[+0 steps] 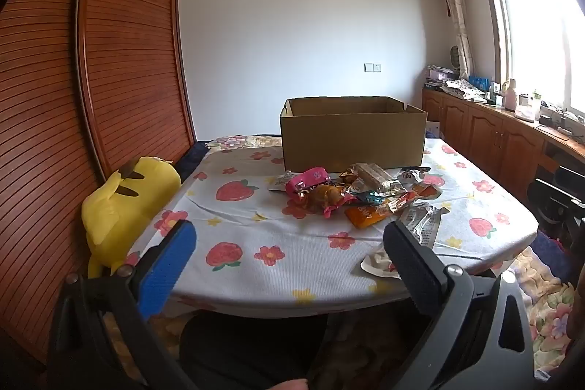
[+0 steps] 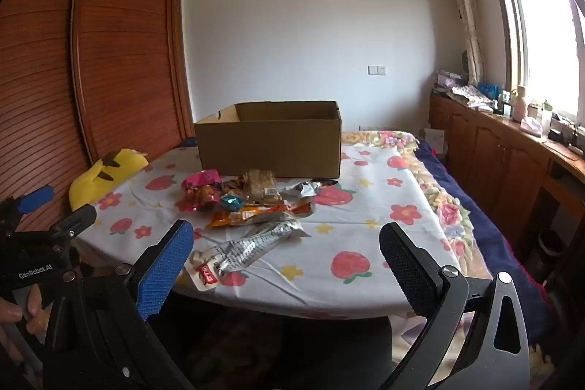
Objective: Organize snacks
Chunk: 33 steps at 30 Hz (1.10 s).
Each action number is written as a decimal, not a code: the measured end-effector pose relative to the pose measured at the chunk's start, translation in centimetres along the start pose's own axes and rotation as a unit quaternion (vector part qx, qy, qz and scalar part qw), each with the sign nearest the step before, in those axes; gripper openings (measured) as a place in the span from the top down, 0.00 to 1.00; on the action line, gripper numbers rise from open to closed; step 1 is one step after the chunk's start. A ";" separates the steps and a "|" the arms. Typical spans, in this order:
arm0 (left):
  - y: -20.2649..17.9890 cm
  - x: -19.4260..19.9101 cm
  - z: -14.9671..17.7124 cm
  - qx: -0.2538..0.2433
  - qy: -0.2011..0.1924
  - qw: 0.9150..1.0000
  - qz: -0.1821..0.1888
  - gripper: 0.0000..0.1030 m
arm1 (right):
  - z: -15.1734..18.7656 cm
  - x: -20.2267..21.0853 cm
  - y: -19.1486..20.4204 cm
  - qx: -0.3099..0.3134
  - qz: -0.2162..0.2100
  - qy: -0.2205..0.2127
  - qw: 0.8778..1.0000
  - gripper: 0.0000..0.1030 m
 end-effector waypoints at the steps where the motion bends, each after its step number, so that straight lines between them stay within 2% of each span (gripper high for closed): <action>1: 0.0 0.0 0.0 0.000 -0.001 1.000 0.000 0.00 | 0.0 0.0 0.0 0.000 0.002 0.002 1.000 0.00; 33: -0.2 0.4 -0.8 -0.003 -0.007 1.000 0.001 0.00 | 0.0 0.1 -0.2 0.000 0.003 -0.001 1.000 0.00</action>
Point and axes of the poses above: each gripper's, at about its wrist camera, not at the fingertips, and x roughly against the way its jaws point, y to its left, z to its underside, the point moved 10 cm from there along -x, roughly the way its jaws point, and after that the axes turned 12 degrees about z, right-handed, at the moved point
